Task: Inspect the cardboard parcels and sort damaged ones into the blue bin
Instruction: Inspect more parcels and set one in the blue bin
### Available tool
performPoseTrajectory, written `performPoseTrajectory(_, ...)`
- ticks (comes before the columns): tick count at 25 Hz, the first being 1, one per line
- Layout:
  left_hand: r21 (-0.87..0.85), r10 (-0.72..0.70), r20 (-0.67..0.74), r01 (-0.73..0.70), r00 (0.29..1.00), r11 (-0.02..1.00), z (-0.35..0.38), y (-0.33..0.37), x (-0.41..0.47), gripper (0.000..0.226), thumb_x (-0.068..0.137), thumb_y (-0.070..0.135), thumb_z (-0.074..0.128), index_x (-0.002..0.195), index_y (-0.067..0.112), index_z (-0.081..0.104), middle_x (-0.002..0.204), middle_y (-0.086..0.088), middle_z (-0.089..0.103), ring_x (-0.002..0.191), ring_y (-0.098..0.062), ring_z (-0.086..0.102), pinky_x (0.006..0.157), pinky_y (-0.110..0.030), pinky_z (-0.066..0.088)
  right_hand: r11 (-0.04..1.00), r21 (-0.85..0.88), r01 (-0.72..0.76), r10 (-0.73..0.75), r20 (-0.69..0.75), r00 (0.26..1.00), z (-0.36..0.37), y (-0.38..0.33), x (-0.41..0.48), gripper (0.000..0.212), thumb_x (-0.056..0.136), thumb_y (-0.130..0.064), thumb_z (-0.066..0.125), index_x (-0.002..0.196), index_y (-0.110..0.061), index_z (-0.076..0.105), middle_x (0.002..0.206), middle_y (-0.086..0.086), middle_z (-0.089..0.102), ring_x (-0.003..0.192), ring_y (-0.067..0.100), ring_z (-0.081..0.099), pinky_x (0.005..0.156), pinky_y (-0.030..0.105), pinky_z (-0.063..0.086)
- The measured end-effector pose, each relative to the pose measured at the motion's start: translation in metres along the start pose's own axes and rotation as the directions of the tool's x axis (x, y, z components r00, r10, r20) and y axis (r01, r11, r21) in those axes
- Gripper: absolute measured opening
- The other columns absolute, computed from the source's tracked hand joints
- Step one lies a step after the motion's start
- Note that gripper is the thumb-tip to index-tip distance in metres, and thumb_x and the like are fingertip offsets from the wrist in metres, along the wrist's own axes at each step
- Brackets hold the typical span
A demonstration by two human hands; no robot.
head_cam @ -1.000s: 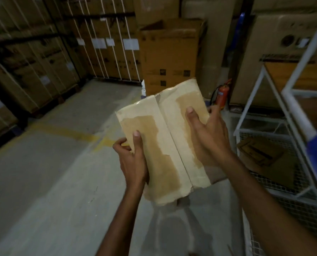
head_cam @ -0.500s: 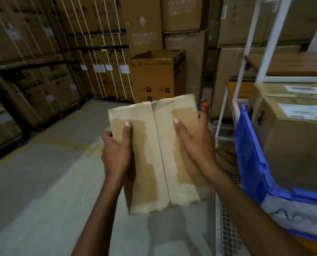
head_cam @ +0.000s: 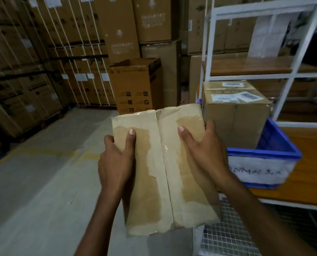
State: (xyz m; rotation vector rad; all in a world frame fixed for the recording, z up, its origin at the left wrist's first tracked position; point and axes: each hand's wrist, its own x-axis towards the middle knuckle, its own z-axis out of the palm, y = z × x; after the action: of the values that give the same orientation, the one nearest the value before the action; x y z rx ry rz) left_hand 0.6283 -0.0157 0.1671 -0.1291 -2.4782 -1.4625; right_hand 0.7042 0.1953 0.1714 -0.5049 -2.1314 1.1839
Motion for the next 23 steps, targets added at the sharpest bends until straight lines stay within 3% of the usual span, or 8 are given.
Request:
performPoseTrajectory(5, 0.051, 0.039, 0.148, -0.047, 0.988, 0.998, 0.018, 0.026, -0.068, 0.076, 0.091, 0.085, 0.037, 0.139, 0.027, 0.047, 0.124, 0.000, 0.068, 0.108, -0.028, 0.068, 0.091, -0.049, 0.058, 0.982, -0.133, -0.133, 0.112, -0.155, 0.982, -0.073, 0.009, -0.043, 0.062, 0.086, -0.079, 0.056, 0.117, -0.030, 0.038, 0.106, -0.009, 0.058, 0.096, 0.021, 0.060, 0.083, 0.041, 0.050)
performPoseTrajectory(9, -0.007, 0.136, 0.238, -0.138, 0.962, 0.990, 0.057, 0.066, -0.114, 0.076, 0.091, 0.086, 0.037, 0.145, 0.032, 0.043, 0.132, 0.002, 0.066, 0.114, -0.029, 0.066, 0.093, -0.049, 0.055, 0.970, -0.151, -0.192, 0.150, -0.254, 0.955, -0.149, 0.034, -0.058, 0.067, 0.086, -0.077, 0.059, 0.129, -0.030, 0.039, 0.114, -0.006, 0.060, 0.101, 0.021, 0.060, 0.084, 0.041, 0.051)
performPoseTrajectory(13, -0.046, 0.241, 0.288, -0.238, 0.927, 0.970, 0.108, 0.114, -0.157, 0.077, 0.093, 0.085, 0.036, 0.148, 0.032, 0.048, 0.133, 0.003, 0.068, 0.116, -0.026, 0.067, 0.086, -0.038, 0.051, 0.959, -0.138, -0.248, 0.193, -0.321, 0.927, -0.224, 0.069, -0.060, 0.068, 0.086, -0.080, 0.055, 0.133, -0.033, 0.040, 0.111, -0.010, 0.059, 0.103, 0.019, 0.062, 0.087, 0.045, 0.055)
performPoseTrajectory(16, -0.021, 0.260, 0.292, -0.266, 0.920, 0.964, 0.151, 0.151, -0.186, 0.076, 0.093, 0.086, 0.035, 0.146, 0.034, 0.054, 0.127, 0.004, 0.070, 0.114, -0.024, 0.066, 0.087, -0.037, 0.049, 0.947, -0.182, -0.264, 0.185, -0.364, 0.913, -0.284, 0.098, -0.053, 0.066, 0.086, -0.086, 0.046, 0.126, -0.034, 0.047, 0.101, -0.013, 0.060, 0.096, 0.019, 0.063, 0.086, 0.048, 0.056)
performPoseTrajectory(20, -0.049, 0.244, 0.327, -0.241, 0.913, 0.969, 0.222, 0.195, -0.231, 0.084, 0.087, 0.095, 0.029, 0.139, 0.035, 0.057, 0.124, 0.003, 0.071, 0.115, -0.026, 0.066, 0.100, -0.053, 0.053, 0.921, -0.287, -0.262, 0.131, -0.408, 0.904, -0.373, 0.138, -0.038, 0.062, 0.092, -0.083, 0.039, 0.120, -0.029, 0.049, 0.096, -0.009, 0.061, 0.090, 0.021, 0.062, 0.083, 0.044, 0.052)
performPoseTrajectory(23, -0.087, 0.235, 0.367, -0.219, 0.900, 0.972, 0.273, 0.234, -0.259, 0.072, 0.092, 0.087, 0.037, 0.132, 0.032, 0.063, 0.108, 0.008, 0.067, 0.100, -0.016, 0.062, 0.087, -0.040, 0.050, 0.878, -0.355, -0.321, 0.126, -0.475, 0.871, -0.429, 0.169, -0.020, 0.058, 0.095, -0.080, 0.038, 0.119, -0.028, 0.049, 0.099, -0.006, 0.060, 0.087, 0.021, 0.058, 0.077, 0.037, 0.043)
